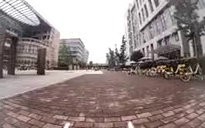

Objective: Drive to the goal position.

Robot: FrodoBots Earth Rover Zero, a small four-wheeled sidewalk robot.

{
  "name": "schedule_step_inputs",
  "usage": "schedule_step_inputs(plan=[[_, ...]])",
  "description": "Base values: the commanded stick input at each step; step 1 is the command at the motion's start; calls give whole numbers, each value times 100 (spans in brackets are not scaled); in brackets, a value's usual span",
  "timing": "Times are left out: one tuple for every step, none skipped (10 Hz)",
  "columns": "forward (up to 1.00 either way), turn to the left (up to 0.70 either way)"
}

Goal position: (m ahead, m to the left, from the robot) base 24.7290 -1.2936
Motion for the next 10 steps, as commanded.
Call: schedule_step_inputs(plan=[[45,0],[45,0],[45,0],[45,0],[45,0],[45,0],[45,0],[45,0],[45,0],[45,0]])
